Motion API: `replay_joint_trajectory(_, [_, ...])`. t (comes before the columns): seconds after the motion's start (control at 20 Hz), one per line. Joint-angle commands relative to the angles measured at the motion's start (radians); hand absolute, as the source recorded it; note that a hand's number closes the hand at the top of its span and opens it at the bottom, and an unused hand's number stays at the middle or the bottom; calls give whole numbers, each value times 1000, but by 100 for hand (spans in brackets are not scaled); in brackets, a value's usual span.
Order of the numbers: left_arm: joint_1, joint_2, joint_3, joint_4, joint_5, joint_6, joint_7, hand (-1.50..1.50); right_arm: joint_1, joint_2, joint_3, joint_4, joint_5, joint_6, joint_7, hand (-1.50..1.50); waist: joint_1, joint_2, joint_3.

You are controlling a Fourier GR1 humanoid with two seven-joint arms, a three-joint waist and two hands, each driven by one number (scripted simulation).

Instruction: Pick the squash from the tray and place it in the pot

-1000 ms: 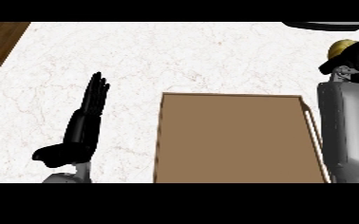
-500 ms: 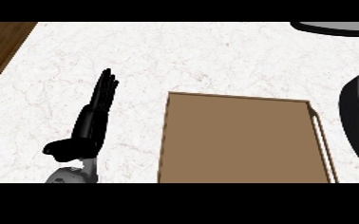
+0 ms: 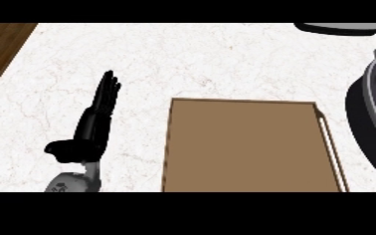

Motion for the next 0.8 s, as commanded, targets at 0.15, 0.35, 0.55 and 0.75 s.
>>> replay_joint_trajectory(0.15, [2,17,54,26,15,4,-7,0,0,7,-77,64,54,-92,230,150,-48,-19,-1])
replay_joint_trajectory(0.35, [17,3,47,37,8,6,-29,0,1,2,-125,59,56,-92,212,150,-65,-27,-1])
replay_joint_trajectory(0.55, [35,-18,25,24,-16,31,-19,0,59,13,-202,52,-2,-156,149,150,-76,-31,0])
replay_joint_trajectory(0.75, [48,8,41,-8,-6,15,0,0,116,38,-281,47,-81,-225,90,150,-79,-33,0])
